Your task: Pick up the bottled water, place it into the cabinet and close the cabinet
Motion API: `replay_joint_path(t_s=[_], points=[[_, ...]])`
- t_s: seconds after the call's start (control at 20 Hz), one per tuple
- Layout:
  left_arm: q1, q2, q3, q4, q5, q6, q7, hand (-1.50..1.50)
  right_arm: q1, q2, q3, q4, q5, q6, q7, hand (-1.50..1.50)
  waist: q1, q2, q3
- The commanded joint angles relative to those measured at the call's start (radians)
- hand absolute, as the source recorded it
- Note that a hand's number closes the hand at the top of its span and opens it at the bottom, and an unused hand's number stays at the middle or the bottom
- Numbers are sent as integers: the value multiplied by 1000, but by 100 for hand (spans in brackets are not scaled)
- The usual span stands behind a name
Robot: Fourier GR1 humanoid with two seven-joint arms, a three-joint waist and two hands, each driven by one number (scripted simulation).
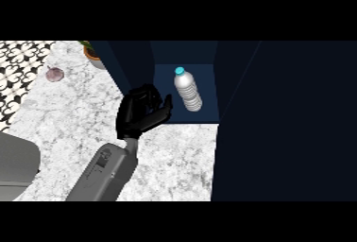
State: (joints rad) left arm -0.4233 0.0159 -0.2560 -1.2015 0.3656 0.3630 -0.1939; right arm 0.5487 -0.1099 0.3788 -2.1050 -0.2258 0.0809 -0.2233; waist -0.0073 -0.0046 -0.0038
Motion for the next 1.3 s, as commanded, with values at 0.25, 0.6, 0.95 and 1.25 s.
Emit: replay_joint_path(t_s=[0.25, 0.6, 0.95, 1.25], points=[[-310, 15, 22, 140, -90, 117, 94, 150, -21, -1, 8, 28, 1, 8, 0, -150, -38, 12, 5], [-346, 16, -2, 217, -160, 245, 111, 150, -26, 8, 22, 34, -17, 19, -5, -150, -69, 21, 5], [-341, 60, -30, 248, -191, 280, 119, 150, -58, -16, 3, 20, -25, 33, 22, -150, -84, 27, 4], [-319, 116, -70, 306, -255, 343, 106, 150, -82, -1, -1, 52, -23, 26, 15, -150, -88, 33, 4]])
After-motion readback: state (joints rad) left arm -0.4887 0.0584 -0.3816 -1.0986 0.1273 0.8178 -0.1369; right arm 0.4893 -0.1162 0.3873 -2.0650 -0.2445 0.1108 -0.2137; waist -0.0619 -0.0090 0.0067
